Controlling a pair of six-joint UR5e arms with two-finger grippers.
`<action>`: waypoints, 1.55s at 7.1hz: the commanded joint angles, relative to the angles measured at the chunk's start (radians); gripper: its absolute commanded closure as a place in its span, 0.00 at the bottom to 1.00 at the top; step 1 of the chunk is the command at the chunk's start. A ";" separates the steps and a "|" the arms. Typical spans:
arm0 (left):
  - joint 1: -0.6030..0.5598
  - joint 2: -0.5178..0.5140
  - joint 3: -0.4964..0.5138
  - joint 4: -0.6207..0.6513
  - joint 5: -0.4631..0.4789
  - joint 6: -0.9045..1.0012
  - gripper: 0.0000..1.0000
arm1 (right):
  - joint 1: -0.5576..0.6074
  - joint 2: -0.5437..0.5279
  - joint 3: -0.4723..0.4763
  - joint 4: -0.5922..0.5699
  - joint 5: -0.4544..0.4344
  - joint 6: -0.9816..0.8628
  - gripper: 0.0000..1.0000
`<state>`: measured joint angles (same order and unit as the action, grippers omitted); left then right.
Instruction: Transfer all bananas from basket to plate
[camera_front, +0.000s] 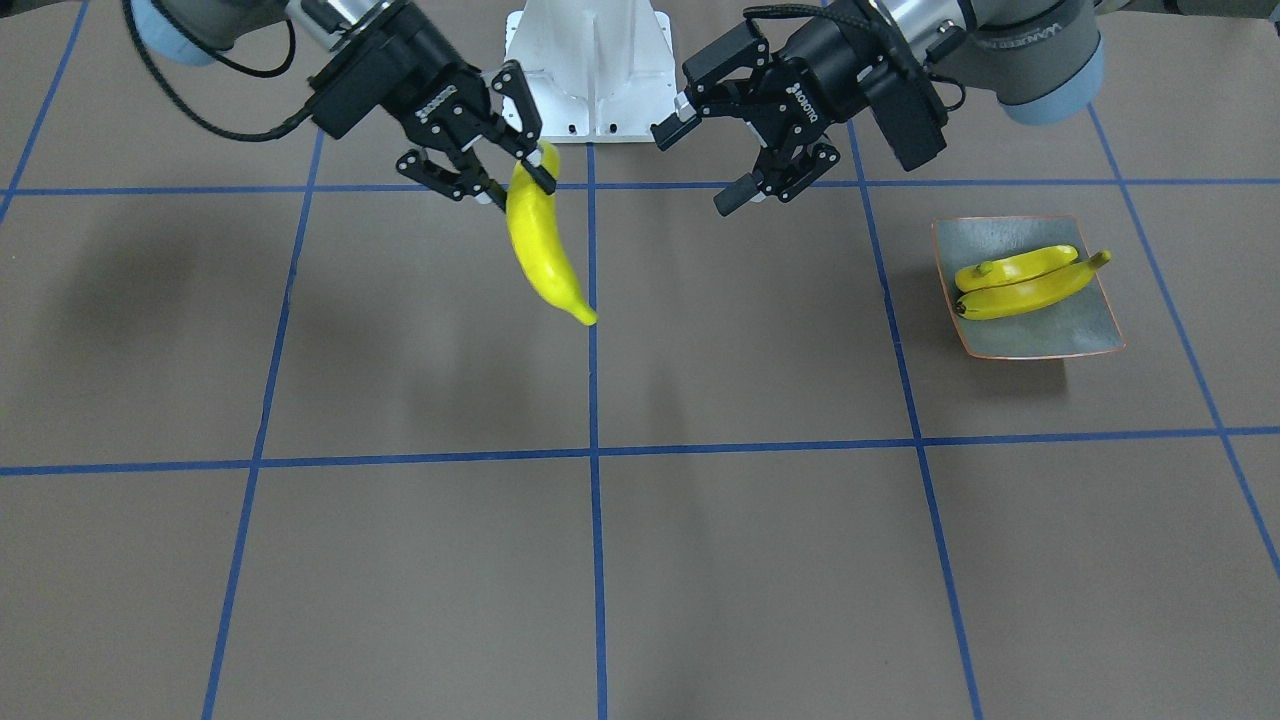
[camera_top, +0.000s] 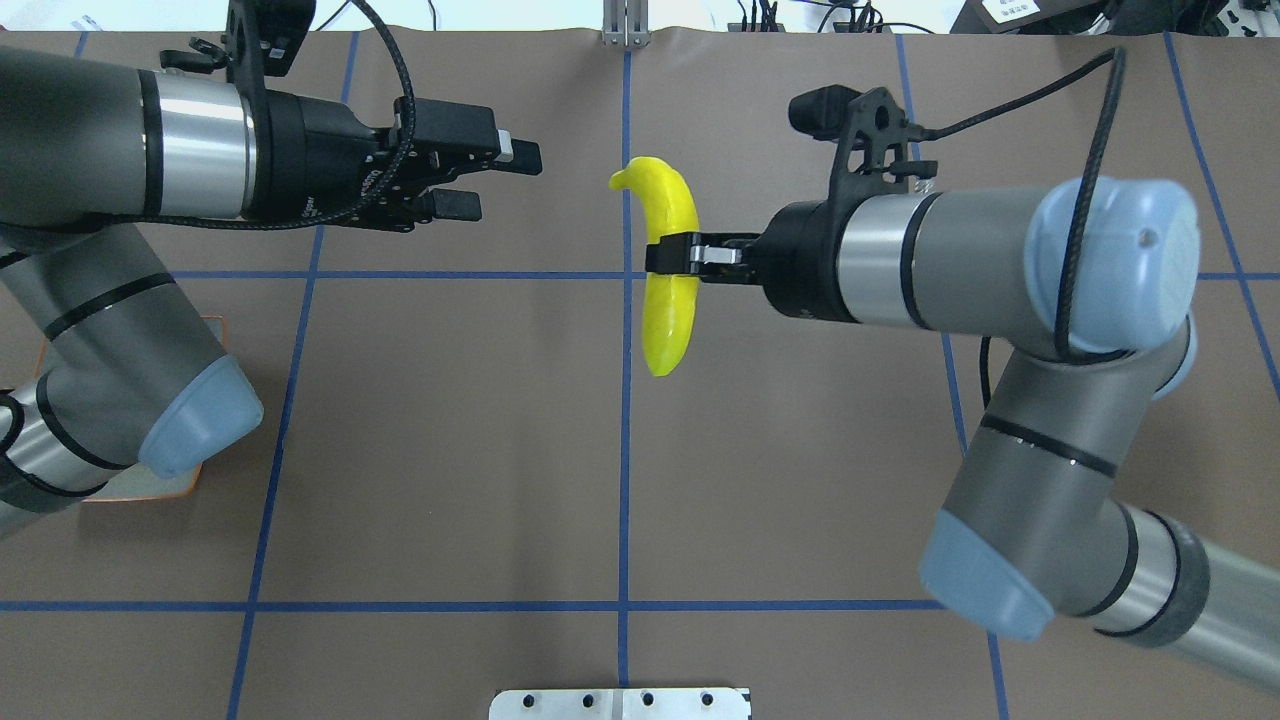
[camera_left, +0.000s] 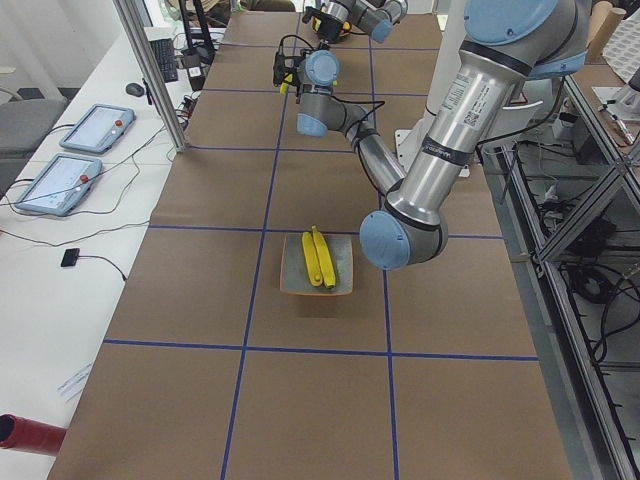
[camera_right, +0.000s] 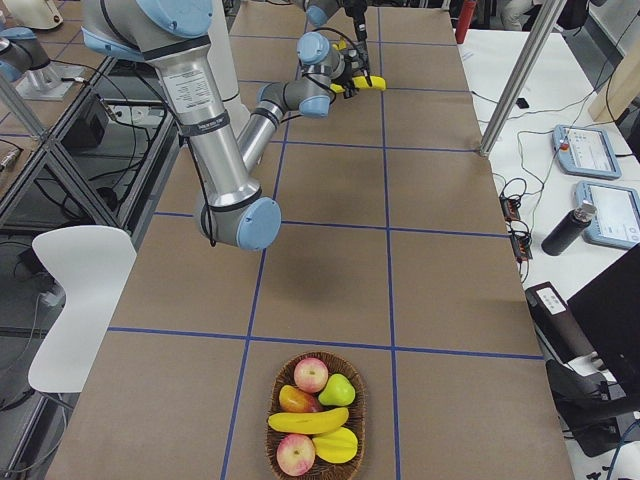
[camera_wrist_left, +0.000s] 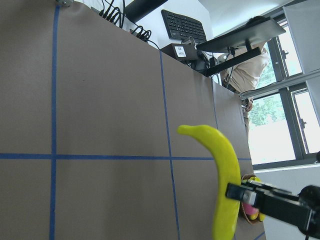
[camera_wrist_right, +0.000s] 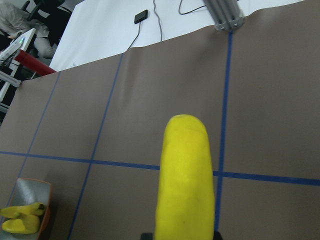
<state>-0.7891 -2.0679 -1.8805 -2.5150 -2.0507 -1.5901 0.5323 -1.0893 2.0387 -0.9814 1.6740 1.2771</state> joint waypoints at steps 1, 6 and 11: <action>0.021 -0.003 0.001 -0.001 0.007 -0.019 0.00 | -0.161 0.052 0.020 0.001 -0.210 0.002 1.00; 0.102 0.002 -0.003 0.004 0.001 -0.027 0.45 | -0.222 0.058 0.011 0.073 -0.313 -0.001 1.00; 0.102 0.005 -0.015 0.002 -0.003 -0.024 1.00 | -0.222 0.058 0.035 0.073 -0.326 -0.001 0.00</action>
<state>-0.6869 -2.0639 -1.8953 -2.5124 -2.0554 -1.6149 0.3101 -1.0313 2.0583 -0.9077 1.3521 1.2764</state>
